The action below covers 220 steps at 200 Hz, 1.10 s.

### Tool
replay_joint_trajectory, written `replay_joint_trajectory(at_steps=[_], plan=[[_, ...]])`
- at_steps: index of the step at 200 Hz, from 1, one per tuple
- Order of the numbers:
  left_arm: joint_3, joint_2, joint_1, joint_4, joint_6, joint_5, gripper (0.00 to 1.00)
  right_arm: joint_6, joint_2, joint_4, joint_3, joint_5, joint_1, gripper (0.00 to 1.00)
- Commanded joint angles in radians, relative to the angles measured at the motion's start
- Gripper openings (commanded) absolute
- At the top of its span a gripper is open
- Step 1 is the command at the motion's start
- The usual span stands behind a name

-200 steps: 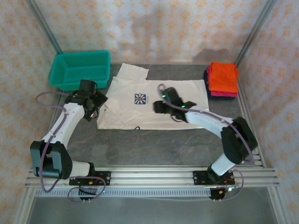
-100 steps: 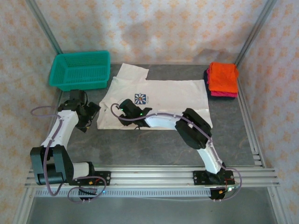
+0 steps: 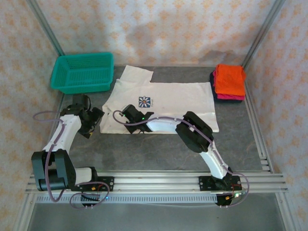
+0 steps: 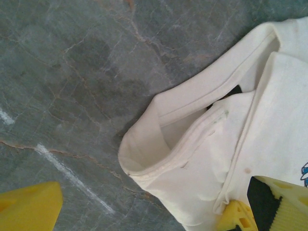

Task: Fold and stack the t-shirts

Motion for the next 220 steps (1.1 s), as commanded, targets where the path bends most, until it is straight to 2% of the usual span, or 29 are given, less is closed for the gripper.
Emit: replay_joint_trajectory(at_steps=[1, 71, 129, 159, 170, 180, 193, 202, 220], plan=[[-0.028, -0.019, 0.009, 0.002, 0.016, 0.003, 1.00, 0.039, -0.041, -0.019, 0.034, 0.025, -0.014, 0.00], [-0.084, -0.018, 0.004, 0.033, 0.000, 0.022, 1.00, 0.101, -0.035, -0.028, 0.104, 0.021, -0.104, 0.00], [-0.095, -0.025, -0.003, 0.026, 0.001, 0.017, 1.00, 0.185, 0.036, -0.016, 0.218, 0.053, -0.221, 0.00], [-0.103, -0.027, -0.011, 0.030, -0.009, 0.019, 1.00, 0.211, 0.109, -0.051, 0.327, 0.018, -0.269, 0.00], [-0.103, -0.028, -0.015, 0.030, -0.013, 0.020, 1.00, 0.218, 0.133, -0.079, 0.372, 0.018, -0.277, 0.18], [-0.102, -0.030, -0.021, 0.030, -0.015, 0.019, 1.00, 0.221, 0.147, -0.107, 0.407, 0.017, -0.282, 0.40], [-0.101, -0.034, -0.028, 0.030, -0.018, 0.015, 1.00, 0.218, 0.142, -0.132, 0.431, 0.033, -0.284, 0.59], [-0.098, -0.037, -0.035, 0.025, -0.020, 0.006, 1.00, 0.213, 0.124, -0.132, 0.423, 0.035, -0.284, 0.66], [-0.079, -0.048, -0.061, 0.007, -0.020, -0.033, 1.00, 0.209, 0.065, -0.106, 0.361, 0.043, -0.284, 0.70]])
